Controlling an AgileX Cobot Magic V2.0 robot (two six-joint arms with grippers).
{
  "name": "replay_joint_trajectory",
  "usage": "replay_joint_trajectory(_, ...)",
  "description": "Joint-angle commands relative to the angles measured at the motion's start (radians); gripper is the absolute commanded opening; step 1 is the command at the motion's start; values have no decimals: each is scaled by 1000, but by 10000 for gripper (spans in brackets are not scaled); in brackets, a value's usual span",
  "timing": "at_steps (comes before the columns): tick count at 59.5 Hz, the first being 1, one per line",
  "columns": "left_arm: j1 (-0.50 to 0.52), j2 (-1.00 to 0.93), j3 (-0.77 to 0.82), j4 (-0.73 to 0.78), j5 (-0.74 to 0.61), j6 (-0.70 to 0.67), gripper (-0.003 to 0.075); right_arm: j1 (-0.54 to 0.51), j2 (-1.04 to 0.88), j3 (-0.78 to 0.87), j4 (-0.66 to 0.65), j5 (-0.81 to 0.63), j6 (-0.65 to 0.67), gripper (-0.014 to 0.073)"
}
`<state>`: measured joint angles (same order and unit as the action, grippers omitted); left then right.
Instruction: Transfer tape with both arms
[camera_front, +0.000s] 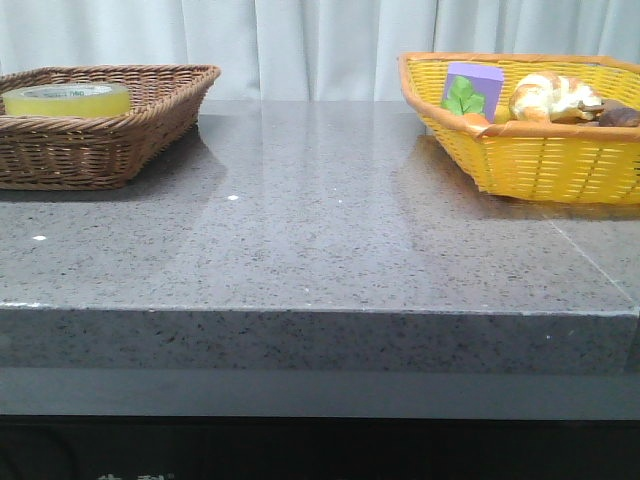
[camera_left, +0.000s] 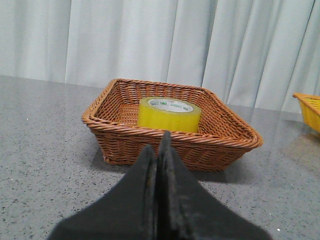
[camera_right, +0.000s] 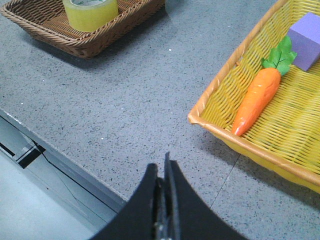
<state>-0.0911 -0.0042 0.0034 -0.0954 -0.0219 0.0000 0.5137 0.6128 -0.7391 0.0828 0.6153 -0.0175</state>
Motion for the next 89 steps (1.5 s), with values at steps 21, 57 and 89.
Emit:
replay_joint_trajectory(21,0,-17,8,-10,-83,0,-20,-247,-307,304,-51,-420,-6,-67)
replay_joint_trajectory(57,0,-17,8,-10,-83,0,-20,-507,-648,760,2,-695,-5,-67)
replay_joint_trajectory(89,0,-17,8,-10,-83,0,-20,-515,-647,760,-2,-650,-6,-67)
